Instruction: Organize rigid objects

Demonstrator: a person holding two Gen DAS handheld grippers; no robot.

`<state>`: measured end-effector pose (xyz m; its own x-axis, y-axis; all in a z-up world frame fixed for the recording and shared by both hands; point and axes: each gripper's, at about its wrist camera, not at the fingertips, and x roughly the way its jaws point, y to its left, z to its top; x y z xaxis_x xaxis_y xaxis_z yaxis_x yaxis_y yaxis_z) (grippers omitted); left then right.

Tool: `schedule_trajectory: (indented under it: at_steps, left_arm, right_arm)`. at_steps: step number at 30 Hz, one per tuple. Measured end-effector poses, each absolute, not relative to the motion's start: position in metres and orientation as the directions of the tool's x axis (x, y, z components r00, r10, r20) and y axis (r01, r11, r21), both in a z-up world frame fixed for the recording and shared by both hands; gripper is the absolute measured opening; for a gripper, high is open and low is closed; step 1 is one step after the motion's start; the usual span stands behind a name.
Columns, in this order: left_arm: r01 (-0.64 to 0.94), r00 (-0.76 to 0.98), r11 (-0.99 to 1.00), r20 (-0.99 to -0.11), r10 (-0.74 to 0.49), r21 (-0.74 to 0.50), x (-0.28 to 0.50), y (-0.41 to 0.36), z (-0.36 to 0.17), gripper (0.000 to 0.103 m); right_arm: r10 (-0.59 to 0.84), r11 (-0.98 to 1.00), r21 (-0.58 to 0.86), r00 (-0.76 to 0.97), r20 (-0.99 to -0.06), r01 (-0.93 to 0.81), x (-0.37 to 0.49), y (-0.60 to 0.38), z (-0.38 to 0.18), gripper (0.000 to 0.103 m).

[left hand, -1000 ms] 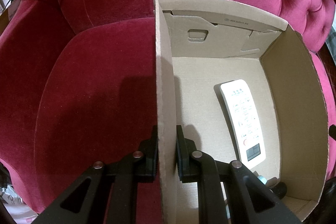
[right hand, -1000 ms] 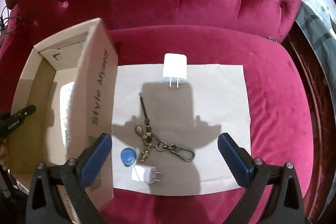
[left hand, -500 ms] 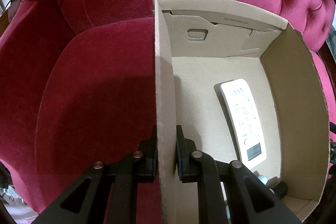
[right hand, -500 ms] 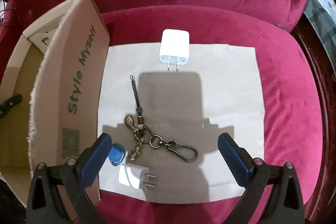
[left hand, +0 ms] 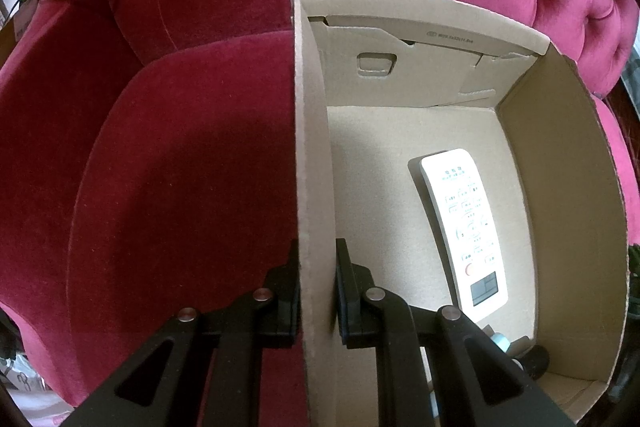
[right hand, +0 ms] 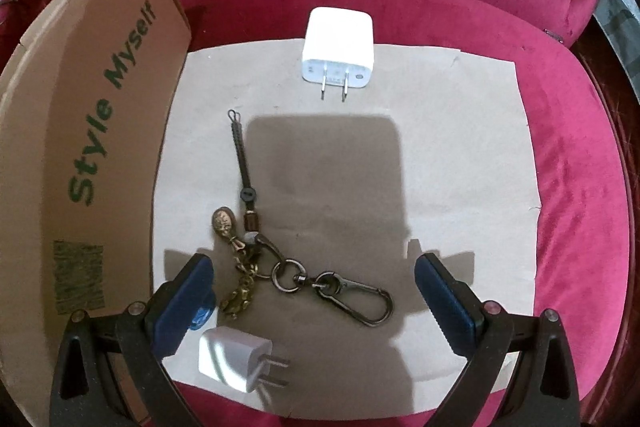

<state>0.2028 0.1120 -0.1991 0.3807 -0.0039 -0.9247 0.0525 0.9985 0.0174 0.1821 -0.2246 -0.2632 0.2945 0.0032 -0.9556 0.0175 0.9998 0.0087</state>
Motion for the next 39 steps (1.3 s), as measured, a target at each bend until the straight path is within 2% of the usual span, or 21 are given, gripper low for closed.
schedule_trajectory:
  at_steps: [12,17,20,22,30,31,32,33,39]
  left_arm:
    - [0.052,0.38,0.998,-0.925,-0.001,0.02,0.204,0.109,-0.201,0.015]
    - [0.052,0.38,0.998,-0.925,-0.001,0.021,0.204,0.109,-0.202,0.015]
    - [0.052,0.379,0.998,-0.925,-0.001,0.021,0.204,0.109,-0.202,0.015]
    - [0.051,0.377,0.999,-0.926,-0.002,0.019,0.204,0.109,-0.202,0.015]
    - [0.051,0.376,0.999,-0.927,-0.002,0.018,0.205,0.109,-0.204,0.015]
    - [0.05,0.376,0.999,-0.927,-0.002,0.018,0.205,0.109,-0.204,0.015]
    - [0.05,0.376,0.999,-0.927,-0.002,0.018,0.205,0.109,-0.204,0.015]
    - [0.051,0.376,0.999,-0.927,-0.002,0.019,0.205,0.109,-0.204,0.015]
    - [0.049,0.376,0.999,-0.927,-0.003,0.017,0.205,0.109,-0.204,0.015]
  right_arm:
    - [-0.008,1.0,-0.002,0.292,-0.956,0.02,0.186,-0.219,-0.275,0.103]
    - [-0.027,1.0,-0.022,0.301,-0.953,0.022,0.188,-0.214,-0.273,0.093]
    - [-0.023,1.0,-0.019,0.321,-0.947,0.014,0.186,-0.212,-0.268,0.068]
    - [-0.013,1.0,-0.009,0.332,-0.943,0.013,0.185,-0.212,-0.264,0.022]
    - [0.009,1.0,0.016,0.339,-0.941,0.018,0.186,-0.212,-0.259,0.021]
    - [0.013,1.0,0.02,0.342,-0.94,0.018,0.185,-0.213,-0.256,0.019]
    - [0.016,1.0,0.023,0.347,-0.938,0.018,0.184,-0.213,-0.253,0.005]
    - [0.012,1.0,0.021,0.35,-0.937,0.021,0.182,-0.214,-0.25,0.0]
    - [0.015,1.0,0.021,0.371,-0.929,0.012,0.181,-0.215,-0.233,0.0]
